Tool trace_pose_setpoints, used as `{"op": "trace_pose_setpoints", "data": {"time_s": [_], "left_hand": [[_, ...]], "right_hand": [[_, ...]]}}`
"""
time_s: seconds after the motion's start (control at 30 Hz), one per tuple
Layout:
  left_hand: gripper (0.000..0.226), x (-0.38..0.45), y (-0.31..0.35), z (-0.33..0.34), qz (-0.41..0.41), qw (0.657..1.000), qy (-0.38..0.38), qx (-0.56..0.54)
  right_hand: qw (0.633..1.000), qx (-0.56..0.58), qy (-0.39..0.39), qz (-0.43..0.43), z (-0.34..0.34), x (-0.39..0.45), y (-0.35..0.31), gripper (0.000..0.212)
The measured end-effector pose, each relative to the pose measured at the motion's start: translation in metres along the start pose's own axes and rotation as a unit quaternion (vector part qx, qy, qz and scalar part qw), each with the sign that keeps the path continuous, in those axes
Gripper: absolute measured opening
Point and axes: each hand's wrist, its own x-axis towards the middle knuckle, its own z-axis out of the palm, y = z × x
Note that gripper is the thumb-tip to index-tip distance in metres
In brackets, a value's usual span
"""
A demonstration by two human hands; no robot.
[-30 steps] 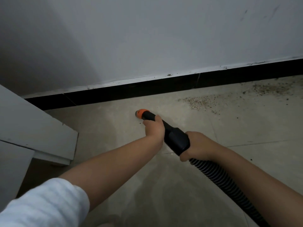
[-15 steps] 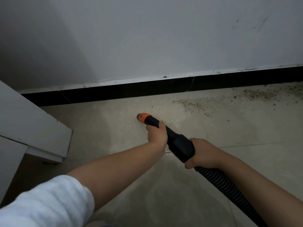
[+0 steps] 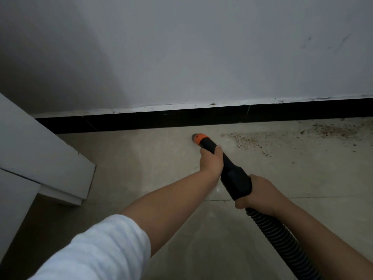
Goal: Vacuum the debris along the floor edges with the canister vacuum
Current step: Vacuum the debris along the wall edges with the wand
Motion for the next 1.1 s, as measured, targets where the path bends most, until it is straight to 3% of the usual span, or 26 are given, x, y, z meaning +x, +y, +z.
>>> {"op": "trace_pose_setpoints", "data": {"time_s": [0.43, 0.77, 1.1], "left_hand": [[0.048, 0.046, -0.002, -0.107, 0.022, 0.986, 0.161, -0.022], [0.042, 0.059, -0.002, -0.128, 0.062, 0.984, 0.167, -0.023], [0.056, -0.014, -0.031, -0.047, 0.013, 0.995, 0.099, 0.003]], "right_hand": [[0.993, -0.020, -0.086, -0.083, 0.055, 0.058, -0.081, 0.035], [0.993, -0.020, -0.069, -0.098, 0.077, 0.068, -0.096, 0.040], [0.990, -0.087, -0.098, -0.056, 0.026, 0.007, -0.008, 0.036]]}}
